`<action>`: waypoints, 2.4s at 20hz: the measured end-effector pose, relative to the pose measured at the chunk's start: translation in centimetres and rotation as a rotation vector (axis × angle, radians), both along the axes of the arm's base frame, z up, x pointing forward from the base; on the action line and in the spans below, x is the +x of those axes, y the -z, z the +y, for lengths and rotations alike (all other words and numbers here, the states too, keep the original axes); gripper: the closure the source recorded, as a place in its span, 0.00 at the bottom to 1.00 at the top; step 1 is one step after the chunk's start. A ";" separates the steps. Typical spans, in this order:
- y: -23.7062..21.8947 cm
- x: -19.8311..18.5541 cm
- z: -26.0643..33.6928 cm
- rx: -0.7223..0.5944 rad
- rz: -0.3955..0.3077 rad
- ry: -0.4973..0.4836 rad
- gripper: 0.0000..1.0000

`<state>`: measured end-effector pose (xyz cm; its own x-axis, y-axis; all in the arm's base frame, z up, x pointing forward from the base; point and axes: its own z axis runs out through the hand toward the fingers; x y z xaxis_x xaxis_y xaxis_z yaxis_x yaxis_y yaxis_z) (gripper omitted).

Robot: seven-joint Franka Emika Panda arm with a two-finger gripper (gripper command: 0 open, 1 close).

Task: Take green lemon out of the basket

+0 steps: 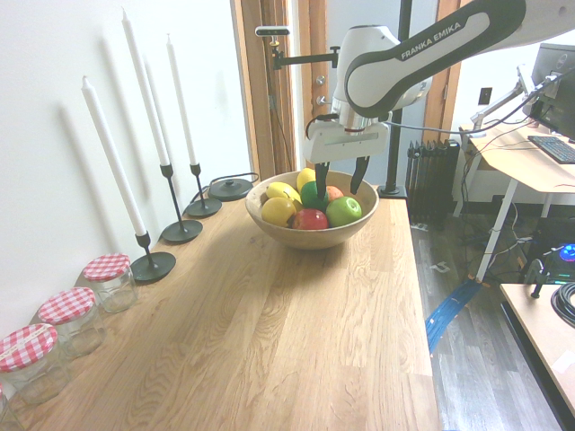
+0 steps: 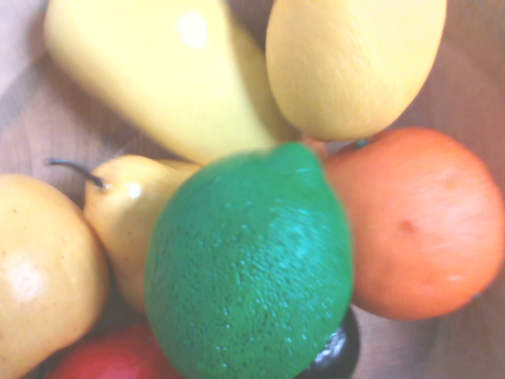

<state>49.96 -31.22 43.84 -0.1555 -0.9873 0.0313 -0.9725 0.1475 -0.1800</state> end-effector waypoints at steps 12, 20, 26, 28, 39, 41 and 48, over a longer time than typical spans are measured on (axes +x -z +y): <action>1.6 2.1 -0.6 -0.020 -0.037 -0.076 0.00; 0.9 3.6 -1.0 -0.043 -0.046 -0.107 1.00; 0.5 3.7 -1.3 -0.047 -0.053 -0.116 1.00; 0.5 3.7 -1.4 -0.046 -0.054 -0.119 1.00; -10.5 2.7 4.0 -0.070 -0.129 -0.386 1.00; -13.1 2.4 7.3 -0.085 -0.128 -0.484 1.00; -14.2 4.5 21.4 -0.134 -0.044 -0.804 1.00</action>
<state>54.41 -9.85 58.06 0.5949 -0.7862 0.1673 -0.7639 -0.6178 -0.1867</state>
